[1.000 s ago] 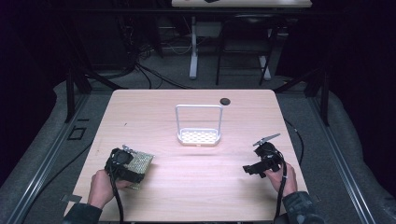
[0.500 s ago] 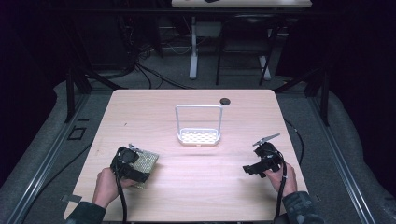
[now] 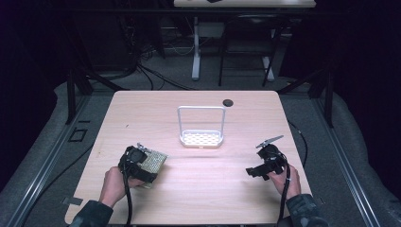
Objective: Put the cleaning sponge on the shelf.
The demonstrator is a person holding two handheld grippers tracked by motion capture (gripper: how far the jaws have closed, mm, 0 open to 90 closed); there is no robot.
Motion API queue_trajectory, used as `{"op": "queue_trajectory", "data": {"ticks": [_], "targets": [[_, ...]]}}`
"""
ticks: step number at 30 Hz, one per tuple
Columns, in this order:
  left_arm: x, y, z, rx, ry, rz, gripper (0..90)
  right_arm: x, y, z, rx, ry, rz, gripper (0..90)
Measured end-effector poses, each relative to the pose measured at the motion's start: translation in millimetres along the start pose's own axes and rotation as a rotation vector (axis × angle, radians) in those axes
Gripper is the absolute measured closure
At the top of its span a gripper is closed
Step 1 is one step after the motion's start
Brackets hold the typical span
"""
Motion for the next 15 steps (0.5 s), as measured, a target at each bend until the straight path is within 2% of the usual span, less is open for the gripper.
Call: {"op": "queue_trajectory", "data": {"ticks": [15], "targets": [[-4.6, 16.0, 15.5, -0.049, 0.001, -0.020, 11.4, -0.5, -0.2, 0.1, -0.002, 0.002, 0.001, 8.1]]}}
Point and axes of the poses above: each handheld gripper's, and its own axes: x roughly backward along the jaws, z roughly out of its top, y roughly to its right, the point moved 7 cm from there along -x, roughly forward along the jaws, and after that the axes turned 7 degrees about x, right-handed, at the moved point
